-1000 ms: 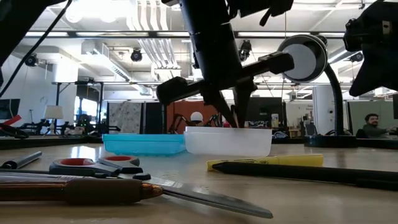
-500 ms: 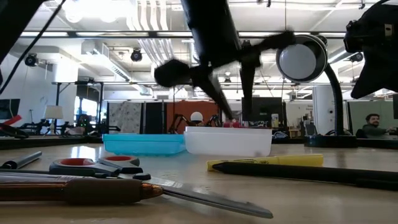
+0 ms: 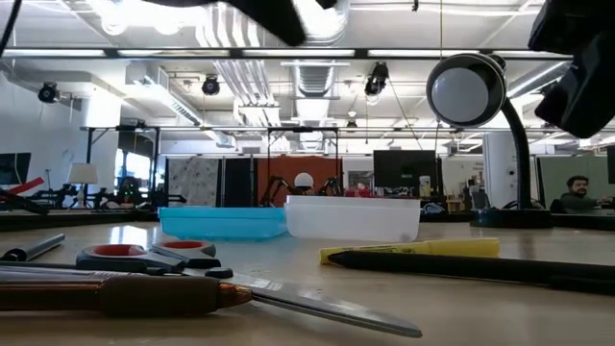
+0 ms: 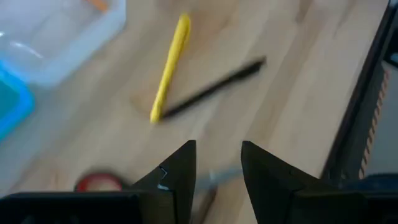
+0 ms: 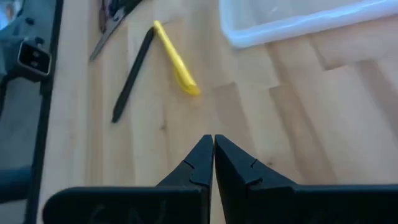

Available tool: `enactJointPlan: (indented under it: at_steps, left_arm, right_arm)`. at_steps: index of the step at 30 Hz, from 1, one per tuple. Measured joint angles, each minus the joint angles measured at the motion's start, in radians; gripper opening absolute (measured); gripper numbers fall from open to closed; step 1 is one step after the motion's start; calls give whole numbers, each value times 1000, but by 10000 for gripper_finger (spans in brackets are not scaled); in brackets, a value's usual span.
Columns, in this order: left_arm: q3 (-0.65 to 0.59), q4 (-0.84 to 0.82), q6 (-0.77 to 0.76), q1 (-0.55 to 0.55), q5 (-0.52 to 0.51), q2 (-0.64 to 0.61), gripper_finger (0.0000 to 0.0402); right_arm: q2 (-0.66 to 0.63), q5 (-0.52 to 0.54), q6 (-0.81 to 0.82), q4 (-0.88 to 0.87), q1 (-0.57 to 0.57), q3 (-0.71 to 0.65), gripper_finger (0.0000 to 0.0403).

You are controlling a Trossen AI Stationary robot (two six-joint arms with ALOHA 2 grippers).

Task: Pick & place school supplies into a supply box
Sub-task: Put the black scissors into the supply box

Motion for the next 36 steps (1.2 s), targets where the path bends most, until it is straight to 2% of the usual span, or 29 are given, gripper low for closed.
enactJointPlan:
  at_steps: [3,8,11,13,15,18,20,22,26,28,33,36]
  left_arm:
    - [0,-126,-125,-35,3,0,112]
    - [-20,-422,-422,-68,29,0,113]
    - [-70,-522,-652,-49,192,0,113]
    - [-123,-486,-699,-35,268,-8,113]
    - [-159,-378,-577,-30,244,-22,113]
    - [-184,-202,-99,-46,129,-42,113]
    - [-194,-159,207,-54,122,-45,113]
    - [-211,-181,374,-57,121,-47,113]
    - [-300,-177,611,-42,112,-77,113]
    - [-357,-146,670,-27,114,-101,113]
    - [-518,109,817,26,214,-224,113]
    - [-620,246,888,65,237,-302,112]
  right_arm:
    - [74,-34,56,63,-14,0,25]
    - [204,-61,163,96,-45,9,89]
    - [281,-77,235,114,-69,39,132]
    - [330,-80,271,112,-84,64,156]
    - [373,-83,274,110,-95,94,177]
    - [420,-83,233,110,-102,155,198]
    - [442,-83,204,81,-101,193,205]
    - [460,-80,172,49,-101,236,209]
    - [483,-72,94,16,-101,285,210]
    - [487,-72,71,12,-101,289,210]
    - [478,-79,61,12,-101,285,210]
    - [456,-82,60,-7,-98,280,210]
